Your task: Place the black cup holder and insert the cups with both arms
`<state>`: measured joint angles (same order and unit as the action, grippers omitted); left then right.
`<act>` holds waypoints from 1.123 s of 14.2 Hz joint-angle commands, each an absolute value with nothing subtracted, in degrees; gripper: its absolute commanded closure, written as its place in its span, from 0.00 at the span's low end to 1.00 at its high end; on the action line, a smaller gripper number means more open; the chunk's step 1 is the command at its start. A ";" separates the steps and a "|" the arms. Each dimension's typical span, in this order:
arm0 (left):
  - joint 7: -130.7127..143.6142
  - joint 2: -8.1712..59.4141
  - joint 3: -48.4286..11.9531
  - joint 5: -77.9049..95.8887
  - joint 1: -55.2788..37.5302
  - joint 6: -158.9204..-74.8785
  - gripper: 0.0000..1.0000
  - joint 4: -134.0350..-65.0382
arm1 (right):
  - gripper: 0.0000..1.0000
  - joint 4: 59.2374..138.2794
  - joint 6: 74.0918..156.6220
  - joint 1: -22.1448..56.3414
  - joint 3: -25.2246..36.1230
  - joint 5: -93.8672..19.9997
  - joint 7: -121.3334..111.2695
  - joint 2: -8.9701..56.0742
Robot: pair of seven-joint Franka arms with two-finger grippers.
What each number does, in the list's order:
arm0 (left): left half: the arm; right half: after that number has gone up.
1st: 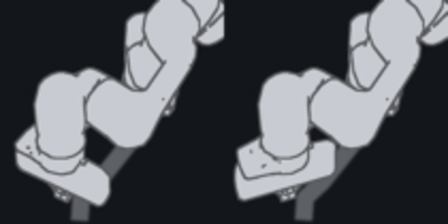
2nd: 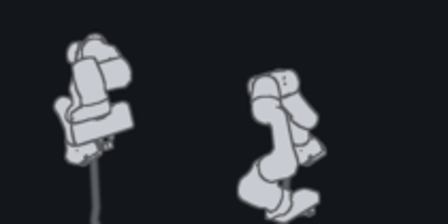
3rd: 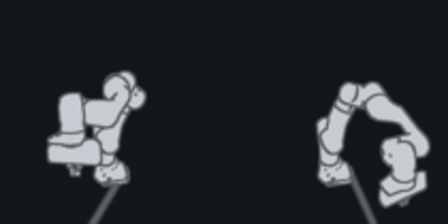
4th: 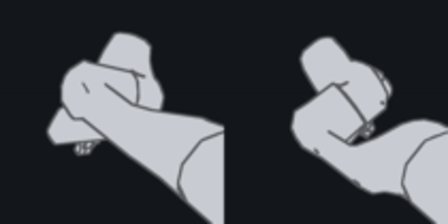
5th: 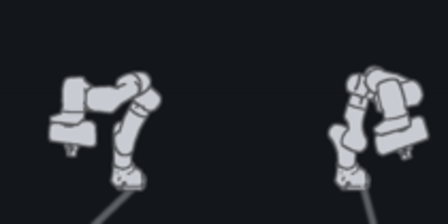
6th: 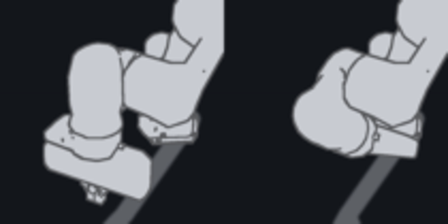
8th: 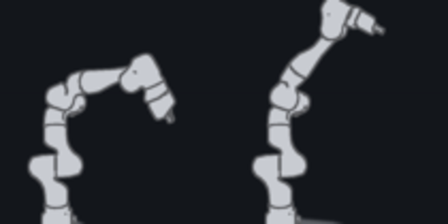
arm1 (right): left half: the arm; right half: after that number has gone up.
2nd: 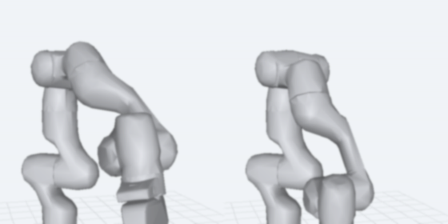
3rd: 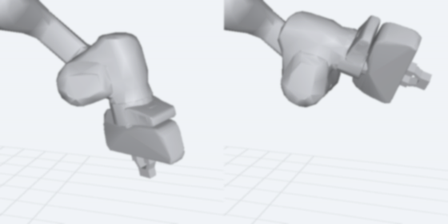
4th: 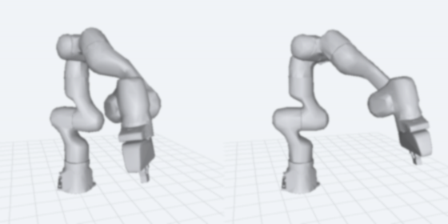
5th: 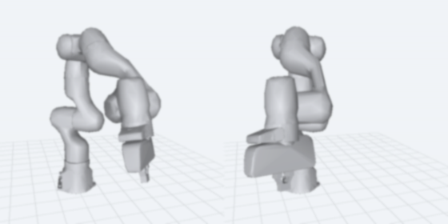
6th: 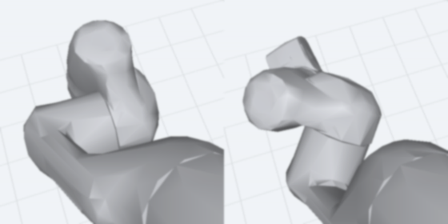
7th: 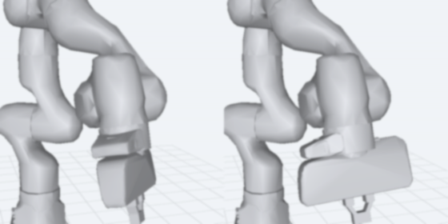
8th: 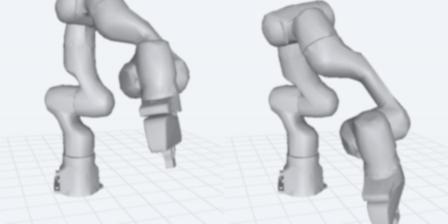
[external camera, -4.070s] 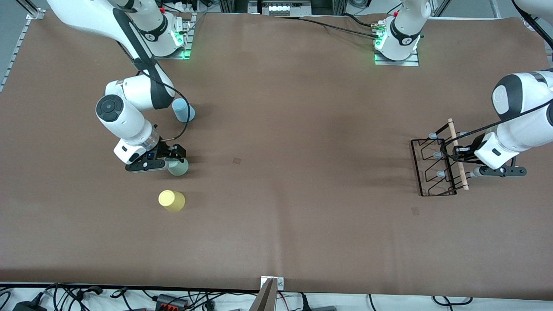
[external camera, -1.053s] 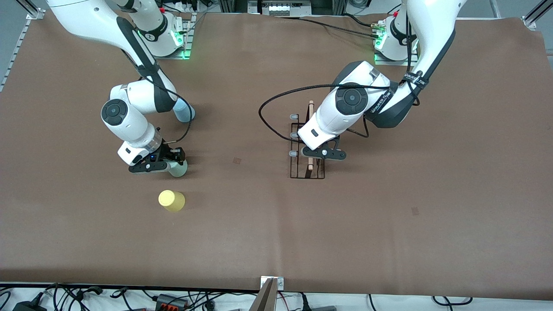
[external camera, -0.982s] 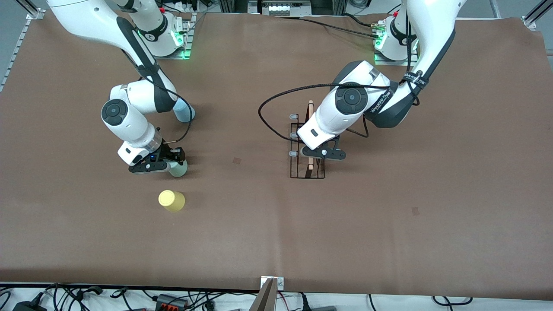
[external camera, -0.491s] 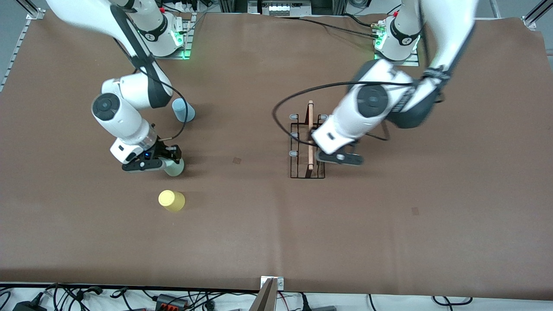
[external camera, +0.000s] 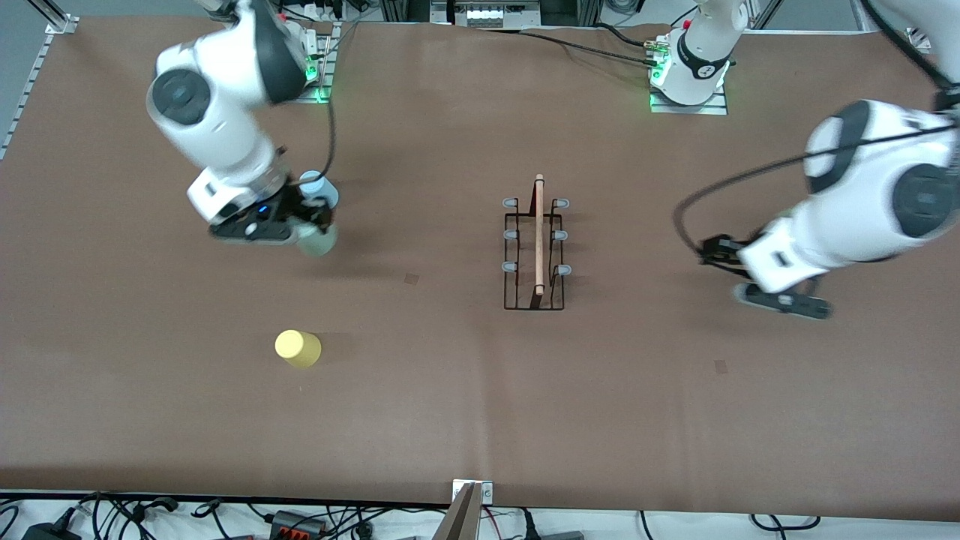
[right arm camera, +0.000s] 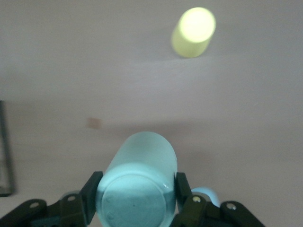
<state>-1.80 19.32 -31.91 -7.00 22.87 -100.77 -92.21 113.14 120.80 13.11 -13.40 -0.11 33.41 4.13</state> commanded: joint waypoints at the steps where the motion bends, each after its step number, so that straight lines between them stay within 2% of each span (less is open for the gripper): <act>1: -6.05 17.14 -32.52 -10.72 26.44 -94.60 0.00 -88.27 | 0.97 105.32 118.65 20.80 -13.27 -0.62 49.07 8.51; 3: -9.21 16.71 -32.17 -10.03 28.72 -88.96 0.00 -83.86 | 0.96 98.91 118.65 27.92 -13.10 0.34 61.38 12.98; 5: -10.28 12.77 -30.43 -9.76 28.83 -88.07 0.00 -83.76 | 0.96 95.98 119.17 32.59 -13.10 2.88 70.28 16.51; 8: -9.85 9.94 -19.20 0.40 22.71 -88.77 0.00 -84.90 | 0.96 95.36 122.41 36.46 -13.27 5.62 79.43 20.29; 11: -10.46 7.39 -3.91 0.70 8.14 -89.91 0.00 -86.57 | 0.96 94.58 125.86 38.75 -13.36 5.71 83.57 22.40; 13: -10.20 3.19 2.08 0.44 1.52 -90.26 0.00 -90.50 | 0.95 92.12 125.95 40.07 -13.36 6.24 83.93 24.60; 16: -10.37 -1.75 2.20 0.26 1.23 -97.46 0.00 -98.42 | 0.94 90.09 126.21 41.57 -13.36 6.77 83.94 27.33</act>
